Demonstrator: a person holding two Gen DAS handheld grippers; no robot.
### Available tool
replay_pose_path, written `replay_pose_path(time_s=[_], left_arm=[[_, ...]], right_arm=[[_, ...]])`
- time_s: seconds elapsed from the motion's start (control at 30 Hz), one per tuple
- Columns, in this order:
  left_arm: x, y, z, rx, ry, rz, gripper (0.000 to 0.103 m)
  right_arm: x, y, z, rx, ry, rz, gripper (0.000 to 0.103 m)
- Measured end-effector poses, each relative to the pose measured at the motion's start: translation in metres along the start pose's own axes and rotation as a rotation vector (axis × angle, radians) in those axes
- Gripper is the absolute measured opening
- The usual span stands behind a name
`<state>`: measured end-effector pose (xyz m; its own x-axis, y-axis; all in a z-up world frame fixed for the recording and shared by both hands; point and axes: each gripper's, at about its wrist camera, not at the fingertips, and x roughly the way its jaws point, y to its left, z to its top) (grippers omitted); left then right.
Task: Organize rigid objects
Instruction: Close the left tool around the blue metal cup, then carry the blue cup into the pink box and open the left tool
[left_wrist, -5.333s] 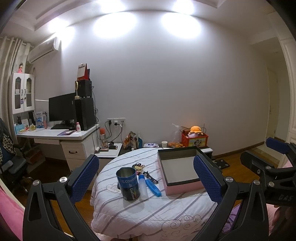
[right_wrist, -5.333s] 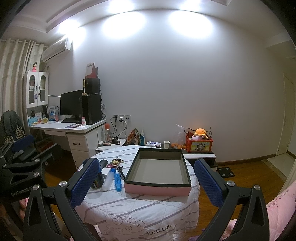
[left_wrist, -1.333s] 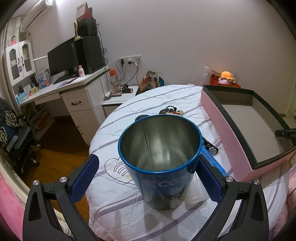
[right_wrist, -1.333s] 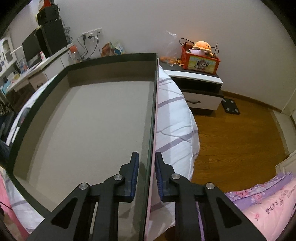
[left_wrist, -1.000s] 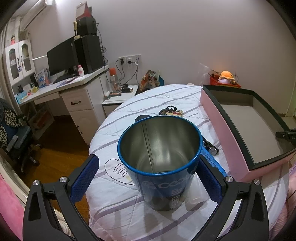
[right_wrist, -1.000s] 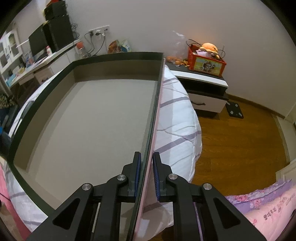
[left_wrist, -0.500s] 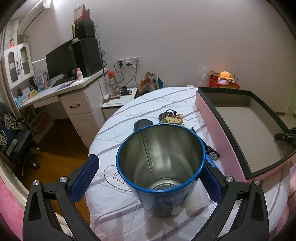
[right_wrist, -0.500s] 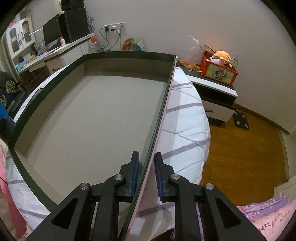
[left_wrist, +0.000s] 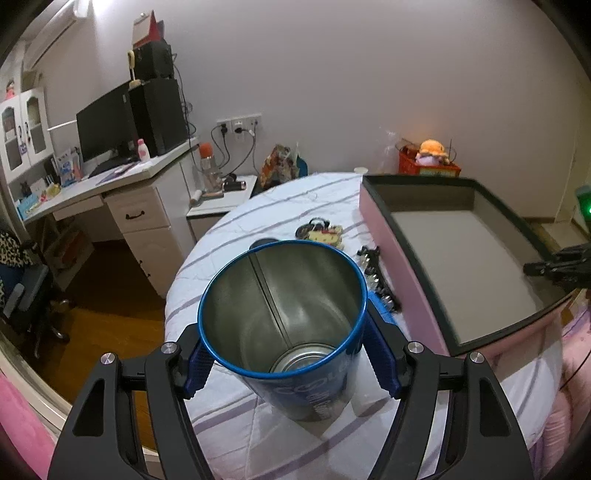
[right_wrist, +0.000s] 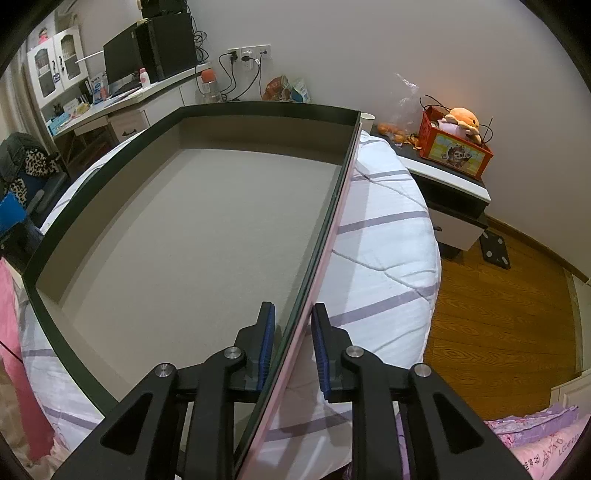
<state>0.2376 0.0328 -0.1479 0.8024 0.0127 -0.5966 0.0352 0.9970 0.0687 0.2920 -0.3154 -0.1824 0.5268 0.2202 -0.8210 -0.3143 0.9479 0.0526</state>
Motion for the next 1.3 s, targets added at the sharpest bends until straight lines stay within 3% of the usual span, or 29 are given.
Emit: replay_pose_path(time_s=[0.17, 0.4, 0.5, 0.67, 0.9, 1.03, 1.1, 1.2, 1.3], left_arm=[[-0.031, -0.003, 0.024, -0.021, -0.081, -0.050, 0.071], [-0.051, -0.060, 0.069, 0.042, -0.177, -0.235, 0.070], [-0.033, -0.102, 0.077, 0.093, -0.138, -0.302, 0.070], [0.006, -0.147, 0.075, 0.148, -0.039, -0.326, 0.070], [0.043, -0.179, 0.064, 0.163, 0.057, -0.345, 0.070], [0.041, -0.189, 0.059, 0.199, 0.050, -0.324, 0.070], [0.036, -0.190, 0.058, 0.210, 0.043, -0.338, 0.075], [0.020, -0.184, 0.058, 0.208, -0.008, -0.304, 0.098], [0.000, -0.173, 0.055, 0.193, -0.051, -0.324, 0.102]], right_arm=[[0.000, -0.002, 0.000, 0.001, 0.001, 0.001, 0.020], [0.000, -0.004, 0.000, 0.011, 0.000, 0.004, 0.020], [-0.001, -0.006, 0.000, 0.024, -0.003, 0.009, 0.020], [-0.001, -0.008, -0.001, 0.043, -0.008, 0.016, 0.020], [-0.001, -0.009, -0.001, 0.059, -0.012, 0.025, 0.020], [-0.001, -0.009, -0.001, 0.061, -0.010, 0.024, 0.020], [-0.001, -0.008, -0.001, 0.062, -0.008, 0.022, 0.020], [-0.001, -0.009, -0.001, 0.066, -0.006, 0.021, 0.020], [0.000, -0.009, 0.000, 0.065, 0.000, 0.018, 0.020]])
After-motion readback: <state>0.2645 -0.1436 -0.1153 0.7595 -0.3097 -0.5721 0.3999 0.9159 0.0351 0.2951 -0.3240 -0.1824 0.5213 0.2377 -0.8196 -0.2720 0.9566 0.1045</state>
